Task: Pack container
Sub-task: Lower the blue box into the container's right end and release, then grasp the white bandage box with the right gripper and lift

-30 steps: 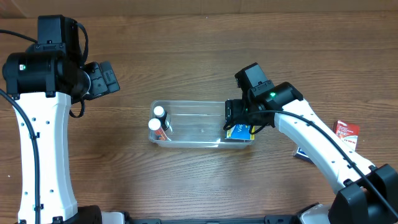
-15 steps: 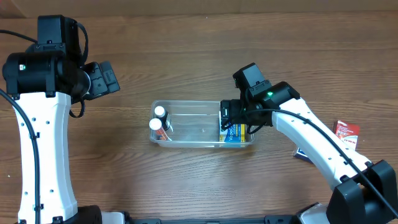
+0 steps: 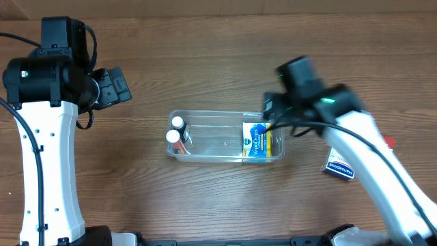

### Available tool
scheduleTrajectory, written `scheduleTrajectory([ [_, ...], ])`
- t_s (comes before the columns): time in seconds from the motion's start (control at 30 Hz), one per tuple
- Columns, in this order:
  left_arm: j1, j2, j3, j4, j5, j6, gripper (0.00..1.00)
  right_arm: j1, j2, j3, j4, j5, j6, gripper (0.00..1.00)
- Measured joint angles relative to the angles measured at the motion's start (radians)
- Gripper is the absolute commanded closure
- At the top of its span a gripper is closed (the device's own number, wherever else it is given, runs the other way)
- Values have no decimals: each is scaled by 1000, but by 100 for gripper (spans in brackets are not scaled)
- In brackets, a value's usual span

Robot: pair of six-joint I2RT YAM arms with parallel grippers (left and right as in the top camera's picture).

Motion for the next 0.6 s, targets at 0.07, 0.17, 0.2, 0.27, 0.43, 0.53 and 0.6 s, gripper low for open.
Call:
scheduleTrajectory([
  [0.07, 0, 0, 0, 0, 0, 0, 0, -94, -93, 23, -36, 31, 8, 0],
  [0.17, 0, 0, 0, 0, 0, 0, 0, -240, -160, 32, -103, 59, 5, 0],
  [0.2, 0, 0, 0, 0, 0, 0, 0, -273, -161, 32, -115, 61, -6, 0],
  [0.27, 0, 0, 0, 1, 0, 0, 0, -363, -143, 14, -121, 51, -45, 0],
  [0.43, 0, 0, 0, 3, 0, 0, 0, -480, -74, -148, -112, 15, -89, 0],
  [0.53, 0, 0, 0, 3, 0, 0, 0, -502, -39, -230, -64, 9, -101, 0],
  [0.6, 0, 0, 0, 3, 0, 0, 0, -517, -8, -294, -26, -1, -106, 0],
])
